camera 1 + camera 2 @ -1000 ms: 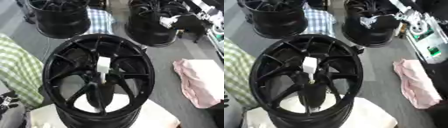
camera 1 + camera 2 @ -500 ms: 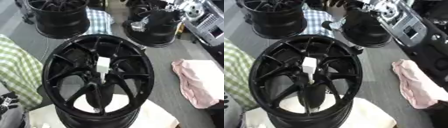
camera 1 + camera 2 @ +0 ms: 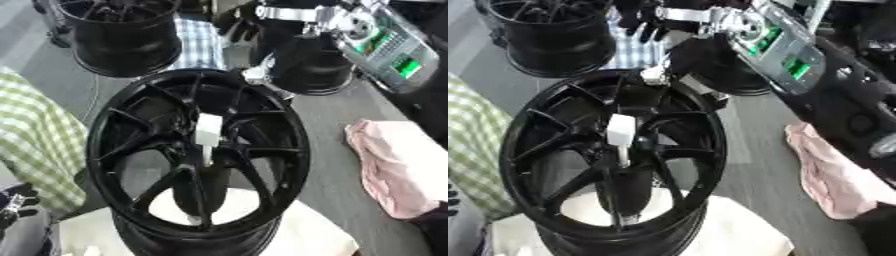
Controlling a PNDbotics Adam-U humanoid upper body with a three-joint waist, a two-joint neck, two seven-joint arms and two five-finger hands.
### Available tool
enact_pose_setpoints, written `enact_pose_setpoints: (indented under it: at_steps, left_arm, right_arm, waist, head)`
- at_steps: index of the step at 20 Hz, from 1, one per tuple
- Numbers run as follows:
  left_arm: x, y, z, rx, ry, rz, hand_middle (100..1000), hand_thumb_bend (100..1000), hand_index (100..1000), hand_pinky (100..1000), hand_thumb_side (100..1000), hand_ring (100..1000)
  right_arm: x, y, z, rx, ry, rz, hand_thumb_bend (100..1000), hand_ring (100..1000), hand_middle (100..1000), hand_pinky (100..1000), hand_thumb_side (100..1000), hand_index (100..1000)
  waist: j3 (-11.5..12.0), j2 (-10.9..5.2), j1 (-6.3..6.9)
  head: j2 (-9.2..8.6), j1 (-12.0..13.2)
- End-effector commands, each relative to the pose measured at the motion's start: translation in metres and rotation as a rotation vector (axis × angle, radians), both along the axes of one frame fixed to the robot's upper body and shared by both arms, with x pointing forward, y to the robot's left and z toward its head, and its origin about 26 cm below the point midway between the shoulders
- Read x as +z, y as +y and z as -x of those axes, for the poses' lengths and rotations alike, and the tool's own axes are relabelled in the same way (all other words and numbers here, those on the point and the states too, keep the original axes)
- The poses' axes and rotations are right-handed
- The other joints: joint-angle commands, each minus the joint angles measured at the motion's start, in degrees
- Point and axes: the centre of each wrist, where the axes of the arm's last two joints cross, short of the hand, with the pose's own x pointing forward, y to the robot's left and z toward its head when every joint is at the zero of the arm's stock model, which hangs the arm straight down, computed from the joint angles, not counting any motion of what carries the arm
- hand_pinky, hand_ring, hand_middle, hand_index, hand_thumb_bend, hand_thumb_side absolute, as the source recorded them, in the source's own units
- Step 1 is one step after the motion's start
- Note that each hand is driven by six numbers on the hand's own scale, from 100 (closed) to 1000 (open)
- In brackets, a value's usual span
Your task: Pull the pin out of the wheel hub.
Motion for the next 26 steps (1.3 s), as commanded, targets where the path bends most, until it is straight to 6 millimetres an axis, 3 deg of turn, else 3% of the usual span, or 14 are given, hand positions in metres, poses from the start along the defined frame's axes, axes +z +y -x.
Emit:
enact_pose_setpoints:
  at_steps: [1, 10, 26]
  left_arm:
    - [0.012, 0.008, -0.004, -0.010, -0.021, -0.035, 674, 411, 792, 701, 646, 724]
    - [0.013, 0.006, -0.005, -0.021, -0.021, -0.034, 675, 412, 793, 702, 649, 725]
    - [0.014, 0.005, -0.006, -0.028, -0.023, -0.032, 676, 412, 794, 702, 651, 726]
  right_arm:
    - [0.006, 0.010, -0.002, 0.034, 0.011, 0.051, 403, 845, 863, 839, 462, 955]
    - [-0.008, 0.029, -0.007, 0.099, 0.108, 0.184, 410, 843, 858, 836, 490, 954]
    - [-0.045, 0.034, -0.029, 0.070, 0.088, 0.360, 422, 847, 852, 838, 505, 948]
  waist:
    - [0.12, -0.94, 0.28]
    - [0.48, -1.04, 0.22]
    - [0.71, -0.98, 0.31]
  head:
    - [0.31, -0.12]
    - [0.31, -0.05]
    - [0.31, -0.05]
